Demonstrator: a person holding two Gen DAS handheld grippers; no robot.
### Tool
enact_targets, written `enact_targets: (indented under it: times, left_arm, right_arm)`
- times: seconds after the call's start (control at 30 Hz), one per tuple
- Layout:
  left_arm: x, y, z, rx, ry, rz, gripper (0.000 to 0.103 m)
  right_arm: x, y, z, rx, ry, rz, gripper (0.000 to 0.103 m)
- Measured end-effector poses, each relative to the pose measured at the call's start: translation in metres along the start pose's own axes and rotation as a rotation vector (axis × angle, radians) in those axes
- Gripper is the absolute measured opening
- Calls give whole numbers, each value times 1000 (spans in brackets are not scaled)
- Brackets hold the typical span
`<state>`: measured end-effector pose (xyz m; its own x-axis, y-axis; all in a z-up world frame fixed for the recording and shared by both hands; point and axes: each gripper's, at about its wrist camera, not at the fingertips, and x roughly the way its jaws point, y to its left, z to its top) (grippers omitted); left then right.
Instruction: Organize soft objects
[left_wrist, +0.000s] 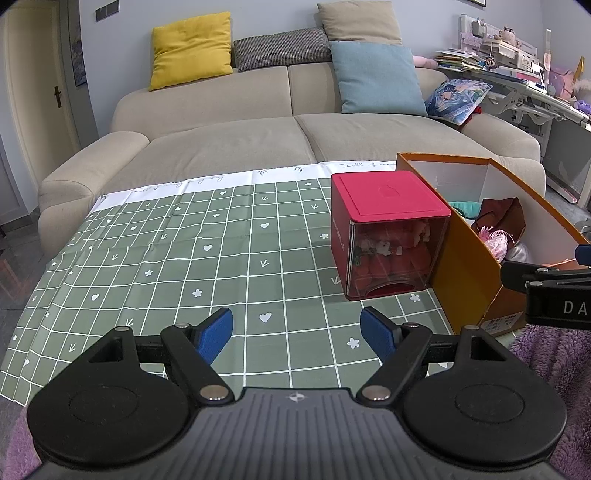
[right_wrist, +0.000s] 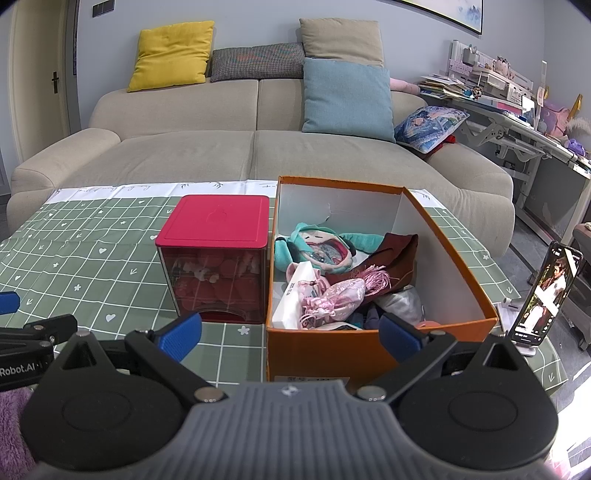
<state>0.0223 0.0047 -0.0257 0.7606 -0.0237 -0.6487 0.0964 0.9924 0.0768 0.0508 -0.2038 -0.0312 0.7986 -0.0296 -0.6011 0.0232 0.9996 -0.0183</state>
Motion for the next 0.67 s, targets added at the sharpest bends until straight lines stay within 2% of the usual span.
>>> enact_targets:
  times: [0.67]
  left_arm:
    - [0,2,-3,-14,-1,-8,92]
  right_arm:
    - [0,0,0,-3,0,-1,100]
